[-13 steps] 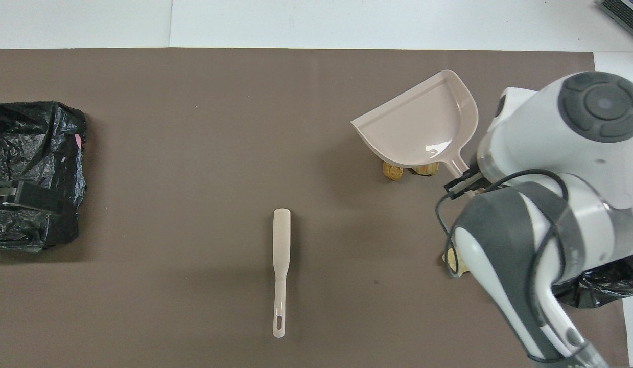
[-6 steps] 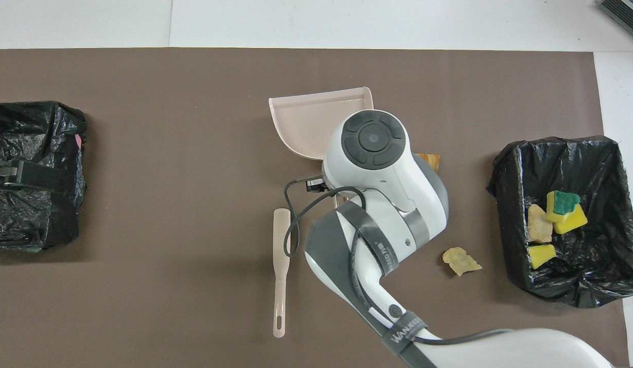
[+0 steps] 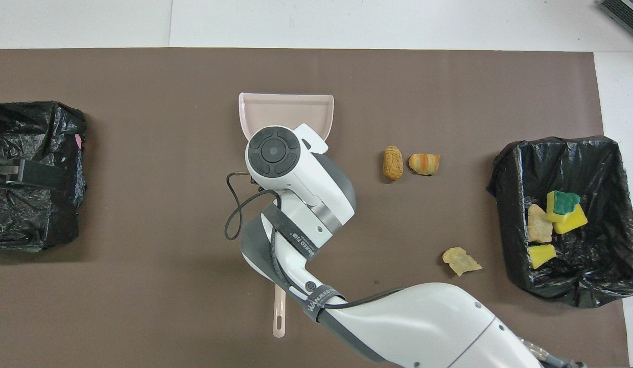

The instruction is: Sweep and dump trash in bin

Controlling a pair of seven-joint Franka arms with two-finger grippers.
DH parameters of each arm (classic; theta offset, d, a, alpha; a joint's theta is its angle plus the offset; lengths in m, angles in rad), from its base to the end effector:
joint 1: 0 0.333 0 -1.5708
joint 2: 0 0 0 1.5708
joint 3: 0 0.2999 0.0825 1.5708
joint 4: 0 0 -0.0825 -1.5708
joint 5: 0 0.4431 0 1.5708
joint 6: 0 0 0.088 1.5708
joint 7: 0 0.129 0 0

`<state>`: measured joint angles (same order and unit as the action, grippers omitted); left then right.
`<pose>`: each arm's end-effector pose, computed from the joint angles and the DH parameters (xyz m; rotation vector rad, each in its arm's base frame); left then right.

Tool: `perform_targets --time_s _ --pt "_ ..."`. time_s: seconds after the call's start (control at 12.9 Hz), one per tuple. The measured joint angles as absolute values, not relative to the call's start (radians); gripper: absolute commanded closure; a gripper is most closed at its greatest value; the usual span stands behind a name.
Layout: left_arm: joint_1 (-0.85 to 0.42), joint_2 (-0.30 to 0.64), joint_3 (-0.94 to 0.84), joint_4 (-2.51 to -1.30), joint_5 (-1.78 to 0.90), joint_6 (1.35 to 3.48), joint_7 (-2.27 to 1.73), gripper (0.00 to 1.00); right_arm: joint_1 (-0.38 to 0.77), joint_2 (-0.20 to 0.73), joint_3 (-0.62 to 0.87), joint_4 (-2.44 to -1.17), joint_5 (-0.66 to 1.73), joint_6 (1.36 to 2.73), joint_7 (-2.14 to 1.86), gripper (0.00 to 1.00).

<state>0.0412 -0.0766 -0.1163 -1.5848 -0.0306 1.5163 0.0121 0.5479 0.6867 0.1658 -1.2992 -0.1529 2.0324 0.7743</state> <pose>0.5834 -0.0504 0.6198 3.1166 -0.1383 0.0108 0.6183 0.4874 0.2898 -3.1274 0.0566 -0.1012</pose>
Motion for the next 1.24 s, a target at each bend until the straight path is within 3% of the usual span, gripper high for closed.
perform_targets --time_s 0.08,0.31,0.62,1.24 --pt "0.040 -0.077 -0.119 -1.585 -0.031 1.514 0.012 0.00 0.554 0.706 0.159 -1.280 -0.160 2.039 0.783 0.01" --pt "0.036 -0.077 -0.122 -1.585 -0.031 1.510 0.007 0.00 0.546 0.702 0.151 -1.247 -0.161 2.038 0.785 0.00" --pt "0.073 -0.076 -0.102 -1.585 -0.031 1.508 0.005 0.00 0.544 0.614 0.156 -1.247 -0.150 1.988 0.790 0.00" --pt "0.077 -0.076 -0.104 -1.585 -0.031 1.505 0.005 0.00 0.656 0.290 0.176 -1.652 -0.078 1.988 0.983 0.00"
